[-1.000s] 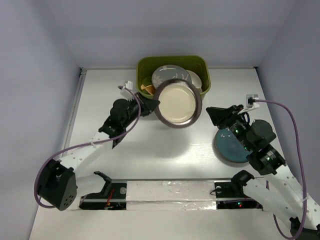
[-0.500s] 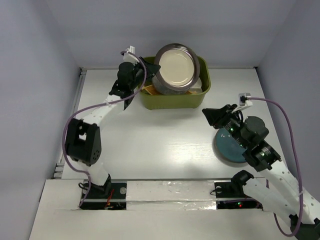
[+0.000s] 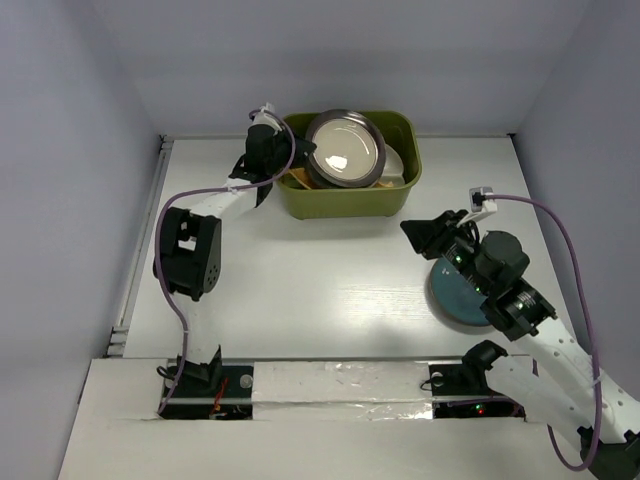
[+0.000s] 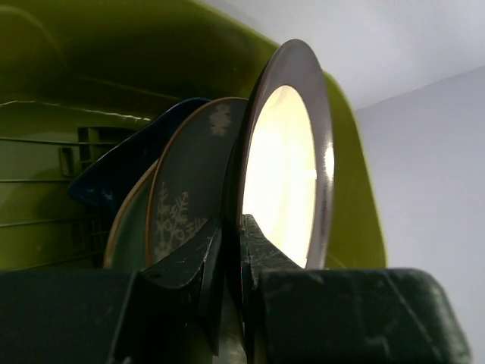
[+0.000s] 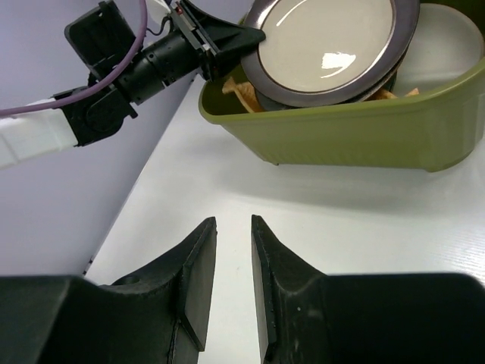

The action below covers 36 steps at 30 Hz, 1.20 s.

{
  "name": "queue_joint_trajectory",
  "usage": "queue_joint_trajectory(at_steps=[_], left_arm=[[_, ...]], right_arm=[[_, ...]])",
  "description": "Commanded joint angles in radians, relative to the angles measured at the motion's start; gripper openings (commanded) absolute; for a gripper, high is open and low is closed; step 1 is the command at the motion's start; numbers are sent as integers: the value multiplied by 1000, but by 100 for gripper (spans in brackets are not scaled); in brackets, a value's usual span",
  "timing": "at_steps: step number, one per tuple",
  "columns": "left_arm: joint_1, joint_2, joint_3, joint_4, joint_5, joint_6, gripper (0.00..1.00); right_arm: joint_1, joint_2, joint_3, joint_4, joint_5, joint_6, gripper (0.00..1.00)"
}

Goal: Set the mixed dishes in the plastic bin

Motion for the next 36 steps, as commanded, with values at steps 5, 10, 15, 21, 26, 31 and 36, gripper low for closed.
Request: queue_joint_trajectory(at_steps=[5, 10, 15, 21, 26, 31, 36], left_arm=[[7, -32, 91, 109, -24, 21, 16], [7, -64, 68, 78, -70, 76, 50], [16, -144, 19, 98, -61, 118, 65], [25, -338, -107, 184, -14, 145, 70], [14, -521, -306, 324, 48, 96, 49], [-96, -618, -403, 333, 77, 108, 5], [-306, -593, -473, 293, -10, 156, 0]], right_arm=[[7, -11, -2, 38, 21, -15, 32], [7, -11, -10, 41, 30, -6, 31], [7, -15, -19, 44, 47, -4, 31], [7, -14, -16, 49, 50, -4, 31], [7, -12, -21, 63, 48, 2, 32], [7, -17, -2, 47, 56, -6, 32], [7, -46, 12, 18, 74, -9, 31]])
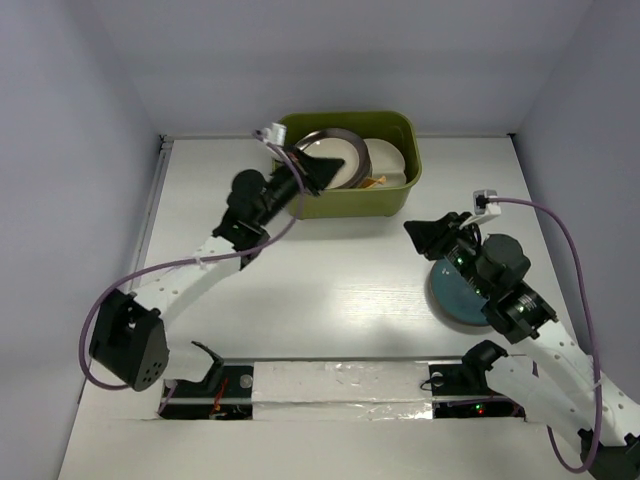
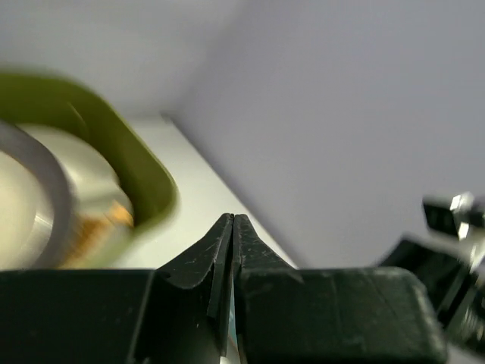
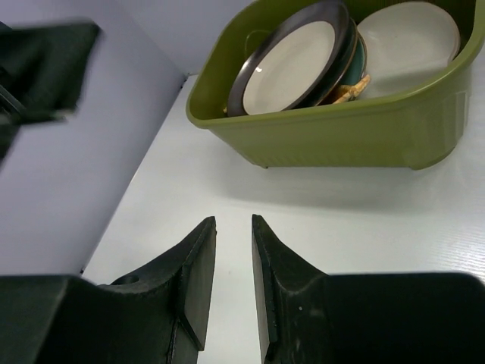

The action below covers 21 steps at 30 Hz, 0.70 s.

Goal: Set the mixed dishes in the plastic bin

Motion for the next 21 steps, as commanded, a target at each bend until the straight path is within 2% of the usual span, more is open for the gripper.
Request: queue_joint_trajectory(at_steps=[1, 5, 11, 13, 15, 17, 18, 21], left_arm=[[-116, 68, -47, 11, -21, 28, 0], [-226, 217, -44, 43, -48, -67, 0], [-322, 423, -9, 141, 1, -164, 0], [-343, 461, 3, 162, 39, -182, 0], [-354, 513, 0, 254, 111, -245, 0], [-354, 552, -24, 354, 140, -280, 6], [-354, 562, -27, 371, 156, -293, 12], [-363, 602, -24, 406, 185, -320, 21]], right_arm=[[7, -36, 37, 11, 37, -11, 31], [7, -83, 37, -22, 83, -5, 30], [7, -195, 37, -89, 176, 6, 25], [7, -205, 51, -118, 186, -3, 24], [7, -215, 58, -138, 186, -8, 23], [7, -225, 57, -144, 191, -9, 23], [7, -234, 57, -152, 194, -9, 23], [7, -246, 54, -164, 200, -9, 24]])
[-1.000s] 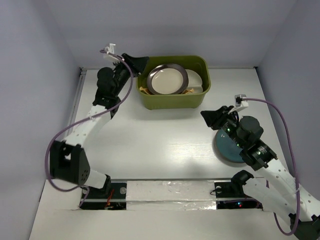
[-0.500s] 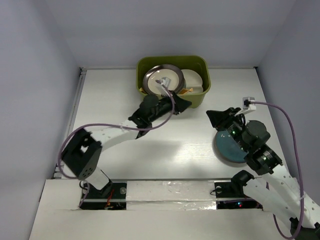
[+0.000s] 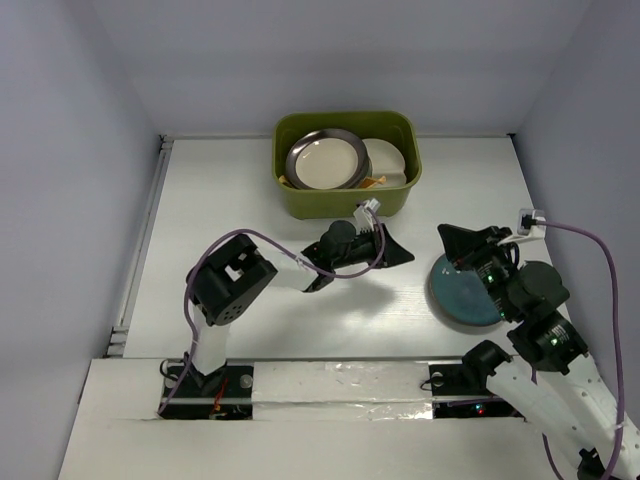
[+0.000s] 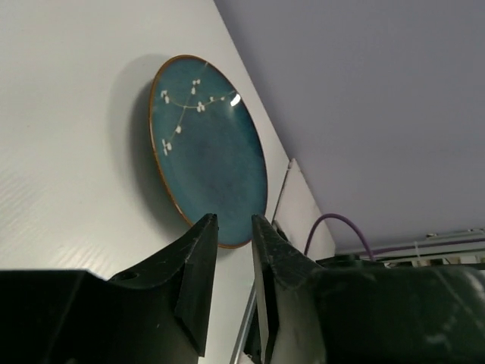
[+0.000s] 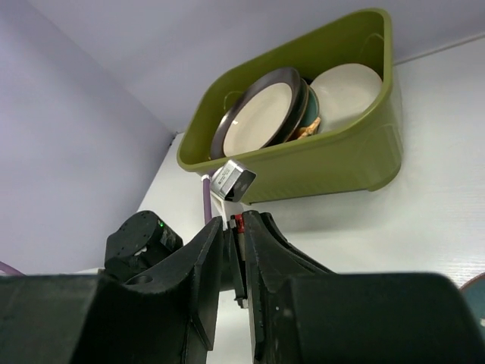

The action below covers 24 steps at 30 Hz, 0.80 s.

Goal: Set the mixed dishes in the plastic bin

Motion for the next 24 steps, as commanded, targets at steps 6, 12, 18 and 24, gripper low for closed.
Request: queue_joint_trajectory(at_steps=[6, 12, 18, 24], left_arm=[[2, 61, 32, 185, 83, -81, 29], [2, 93, 41, 176, 87, -83, 35], [2, 110, 69, 47, 88, -17, 49], [-8, 128, 106, -54, 97, 35, 55]], right_arm=[[7, -24, 32, -22, 37, -21, 26], [7, -21, 26, -16, 34, -26, 28], [7, -13, 23, -13, 45, -26, 32], [7, -7, 21, 10, 20, -20, 34]])
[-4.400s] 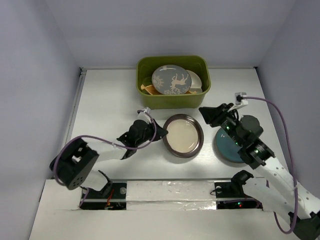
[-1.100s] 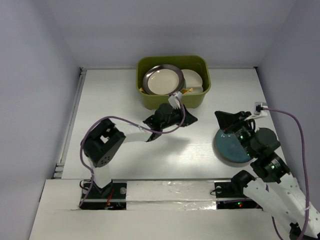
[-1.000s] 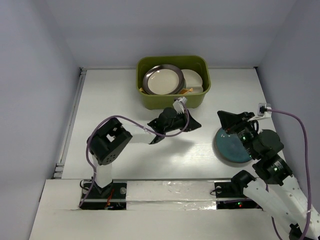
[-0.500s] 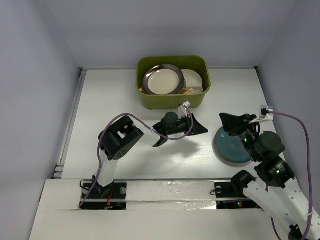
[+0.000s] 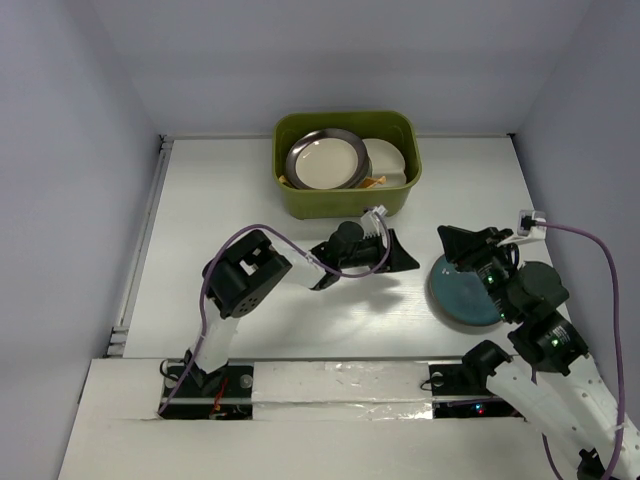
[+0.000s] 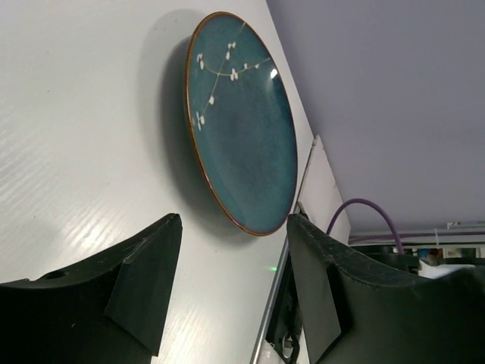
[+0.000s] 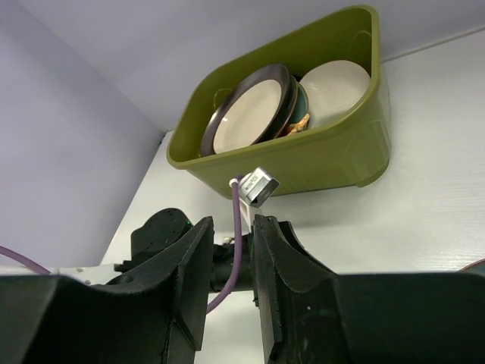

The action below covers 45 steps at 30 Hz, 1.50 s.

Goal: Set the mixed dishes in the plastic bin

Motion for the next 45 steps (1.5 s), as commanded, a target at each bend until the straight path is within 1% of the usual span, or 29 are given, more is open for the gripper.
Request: queue_joint_trajectory(at_steps=[1, 5, 7, 12, 17, 21, 25, 27, 32, 35, 38, 39, 42, 44, 45], left_arm=[[-19, 19, 55, -37, 31, 52, 55], [-41, 71, 118, -102, 52, 75, 55], [-61, 104, 169, -131, 44, 95, 55], [-61, 164, 272, -206, 11, 112, 55], [-61, 262, 422, -338, 9, 161, 55], [-61, 303, 468, -381, 3, 174, 54], [-70, 332, 493, -416, -14, 190, 48], [-70, 342, 511, -436, -15, 195, 47], [-110, 384, 574, -499, -29, 224, 44], [-110, 398, 591, -507, -35, 224, 42], [-110, 400, 583, -504, -52, 224, 33], [-110, 400, 579, -502, -58, 226, 21], [-110, 388, 550, -485, -74, 226, 0], [-110, 346, 517, -446, -81, 223, 0], [-98, 323, 475, -426, -78, 218, 0]], right_arm=[[7, 8, 20, 42, 0, -6, 34], [7, 15, 3, 50, -23, 2, 34], [7, 16, -3, 53, -28, 6, 34], [7, 22, -2, 56, -34, 6, 34], [7, 38, -13, 71, -45, 9, 34], [7, 42, -17, 76, -43, 5, 34], [7, 45, -14, 82, -37, -2, 34], [7, 50, -14, 88, -37, -2, 34], [7, 62, -16, 97, -43, -2, 34], [7, 61, -14, 94, -42, 0, 34], [7, 54, -11, 87, -39, -2, 34], [7, 53, -11, 85, -39, -3, 34], [7, 53, -3, 76, -31, -9, 34], [7, 48, 1, 71, -26, -11, 34], [7, 44, 3, 68, -23, -11, 34]])
